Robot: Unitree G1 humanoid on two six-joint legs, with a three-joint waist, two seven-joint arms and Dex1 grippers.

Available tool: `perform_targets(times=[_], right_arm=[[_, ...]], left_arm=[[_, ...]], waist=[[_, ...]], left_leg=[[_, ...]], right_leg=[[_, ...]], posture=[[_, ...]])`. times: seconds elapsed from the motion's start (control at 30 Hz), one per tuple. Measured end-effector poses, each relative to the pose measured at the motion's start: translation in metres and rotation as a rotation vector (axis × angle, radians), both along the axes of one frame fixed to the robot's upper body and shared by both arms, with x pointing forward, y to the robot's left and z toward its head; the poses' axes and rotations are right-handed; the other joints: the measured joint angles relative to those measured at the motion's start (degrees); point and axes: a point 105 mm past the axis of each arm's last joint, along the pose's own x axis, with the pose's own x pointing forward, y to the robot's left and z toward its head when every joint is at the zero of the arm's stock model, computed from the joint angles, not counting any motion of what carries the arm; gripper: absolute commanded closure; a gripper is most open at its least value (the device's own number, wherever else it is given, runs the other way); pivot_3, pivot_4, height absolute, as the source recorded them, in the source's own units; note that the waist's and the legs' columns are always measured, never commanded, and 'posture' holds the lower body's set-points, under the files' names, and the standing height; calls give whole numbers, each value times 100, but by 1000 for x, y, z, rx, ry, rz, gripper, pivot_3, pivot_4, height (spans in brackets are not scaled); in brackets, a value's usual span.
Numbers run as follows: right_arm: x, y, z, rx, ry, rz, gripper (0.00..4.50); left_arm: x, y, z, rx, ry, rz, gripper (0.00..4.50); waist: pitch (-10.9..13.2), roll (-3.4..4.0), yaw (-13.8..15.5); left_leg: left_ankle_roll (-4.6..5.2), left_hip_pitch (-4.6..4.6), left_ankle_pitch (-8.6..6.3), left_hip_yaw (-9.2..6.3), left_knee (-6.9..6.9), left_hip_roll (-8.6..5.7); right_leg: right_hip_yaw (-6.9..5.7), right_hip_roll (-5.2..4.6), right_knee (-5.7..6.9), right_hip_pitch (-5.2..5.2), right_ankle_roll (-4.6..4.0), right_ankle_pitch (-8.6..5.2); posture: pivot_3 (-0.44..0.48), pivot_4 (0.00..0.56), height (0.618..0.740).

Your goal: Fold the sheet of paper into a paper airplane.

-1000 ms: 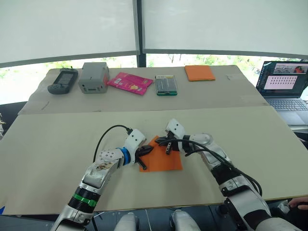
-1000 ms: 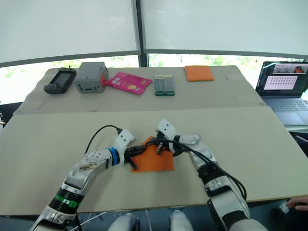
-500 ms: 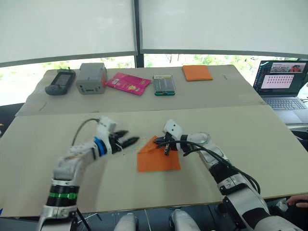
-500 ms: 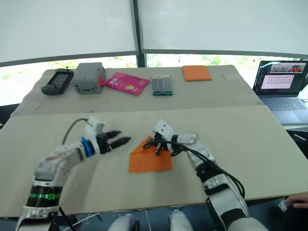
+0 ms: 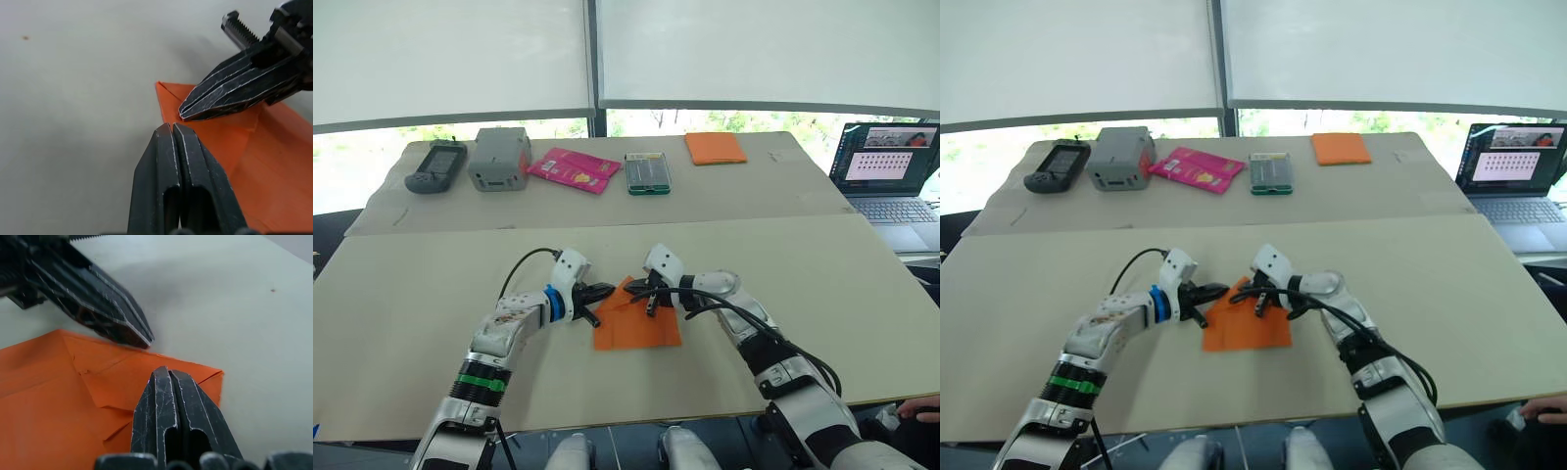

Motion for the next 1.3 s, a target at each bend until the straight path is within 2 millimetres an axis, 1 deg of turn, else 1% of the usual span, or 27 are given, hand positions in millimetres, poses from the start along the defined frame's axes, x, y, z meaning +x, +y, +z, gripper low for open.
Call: perform_targets(times=[0.23, 0.43, 0.63, 0.87, 1.0, 1.17, 1.3], right_arm=[[1, -1, 0, 1, -5, -11, 4500], [1, -1, 1, 12, 10, -22, 4500], [1, -2, 1, 16, 26, -26, 4500], [2, -1, 2, 25, 27, -30, 4500], [1, 3, 3, 36, 28, -17, 4500], [0, 9, 2, -1, -3, 21, 4500], [0, 10, 0, -7, -14, 26, 4500]], left_arm=[[-6, 4, -5, 1, 2, 4, 4482], [-23, 11, -9, -10, 6, 13, 4482], [-38, 12, -11, 2, 10, -8, 4482], [-37, 9, -12, 32, -15, -14, 4482], [-34, 6, -13, 57, -30, -21, 4482], [-33, 5, -14, 54, -29, -20, 4482], [-32, 5, -14, 54, -27, -14, 4482]], waist=[[-1, 1, 1], [-2, 4, -1], [-2, 4, 0], [-3, 5, 15], [-3, 5, 26], [-3, 6, 23], [-4, 7, 16]], left_leg=[[0, 4, 0, 0, 0, 1], [0, 4, 0, -1, 0, 5], [0, 4, 0, 0, 0, 4], [0, 8, 0, 0, 0, 2], [1, 7, 1, 1, 1, 1], [1, 10, 1, 1, 0, 1], [1, 25, 1, 2, 0, 2]], right_leg=[[0, -4, 1, 3, 0, 0], [0, -4, 1, 3, 0, 0], [0, -7, 0, 4, 1, -1], [0, -6, 0, 7, 2, -1], [0, -7, -1, 7, 3, -2], [0, -6, 0, 8, 3, -2], [0, -6, 0, 18, 5, -3]], posture=[[0, 150, 740], [0, 150, 740], [0, 150, 740], [0, 150, 740], [0, 150, 740], [0, 150, 740], [0, 150, 740]])
